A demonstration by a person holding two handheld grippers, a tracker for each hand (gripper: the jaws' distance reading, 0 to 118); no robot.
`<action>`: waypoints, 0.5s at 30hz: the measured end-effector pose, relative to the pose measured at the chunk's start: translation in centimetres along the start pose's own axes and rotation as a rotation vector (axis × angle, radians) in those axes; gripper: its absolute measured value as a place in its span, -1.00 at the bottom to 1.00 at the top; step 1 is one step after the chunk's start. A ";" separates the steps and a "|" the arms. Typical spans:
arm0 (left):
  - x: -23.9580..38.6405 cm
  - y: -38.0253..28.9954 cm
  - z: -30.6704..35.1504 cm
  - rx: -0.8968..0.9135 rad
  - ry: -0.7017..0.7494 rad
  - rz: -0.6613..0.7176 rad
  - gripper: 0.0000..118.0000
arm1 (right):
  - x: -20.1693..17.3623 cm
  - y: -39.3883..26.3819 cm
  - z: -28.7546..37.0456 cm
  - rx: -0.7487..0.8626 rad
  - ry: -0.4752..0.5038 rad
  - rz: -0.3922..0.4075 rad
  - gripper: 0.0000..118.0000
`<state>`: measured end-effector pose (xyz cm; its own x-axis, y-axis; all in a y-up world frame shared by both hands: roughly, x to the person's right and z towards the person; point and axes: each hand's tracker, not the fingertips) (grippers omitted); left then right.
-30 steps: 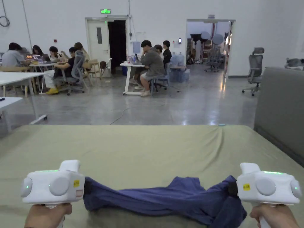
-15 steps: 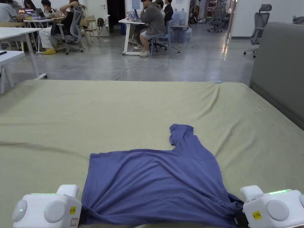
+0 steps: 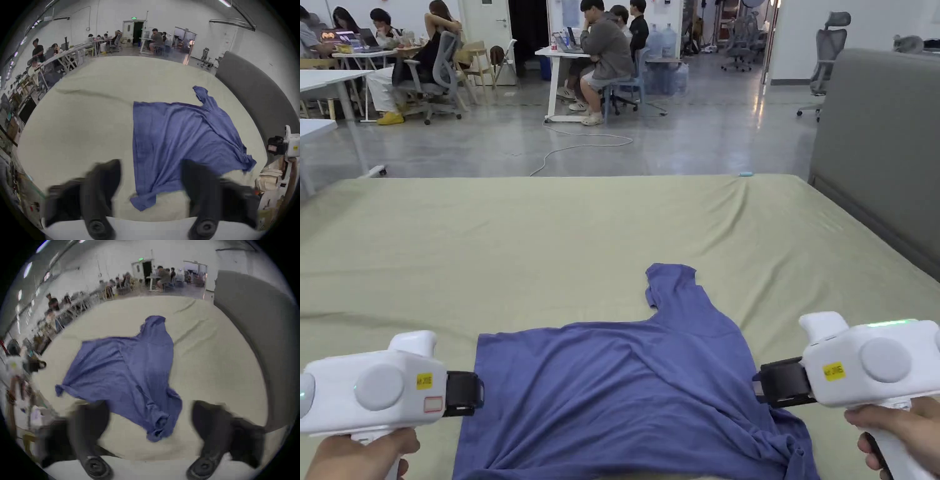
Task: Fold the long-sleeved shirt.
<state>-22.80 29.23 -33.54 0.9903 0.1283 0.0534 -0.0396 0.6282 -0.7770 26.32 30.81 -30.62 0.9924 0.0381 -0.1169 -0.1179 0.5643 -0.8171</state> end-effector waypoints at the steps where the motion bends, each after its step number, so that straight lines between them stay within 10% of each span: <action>1: 0.8 0.5 -0.3 0.011 -0.009 -0.017 -1.00 | -0.9 0.4 -0.8 -0.002 -0.072 0.032 -1.00; 10: 1.1 9.0 -9.8 0.014 -0.001 0.004 -0.92 | -2.3 3.5 -7.1 -0.062 0.015 -0.021 -1.00; 13: -0.1 12.3 -15.7 -0.052 0.102 0.073 0.46 | -2.1 3.8 -8.4 -0.069 0.019 -0.018 -1.00; 15: -1.0 14.1 -19.3 -0.120 0.125 0.107 0.58 | -1.3 3.9 -9.1 -0.087 0.062 -0.042 -1.00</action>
<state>-21.74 23.16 -56.63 0.9905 0.0886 -0.1054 -0.1363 0.5194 -0.8436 24.22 25.45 -38.80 0.9928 -0.0369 -0.1142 -0.0816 0.4904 -0.8677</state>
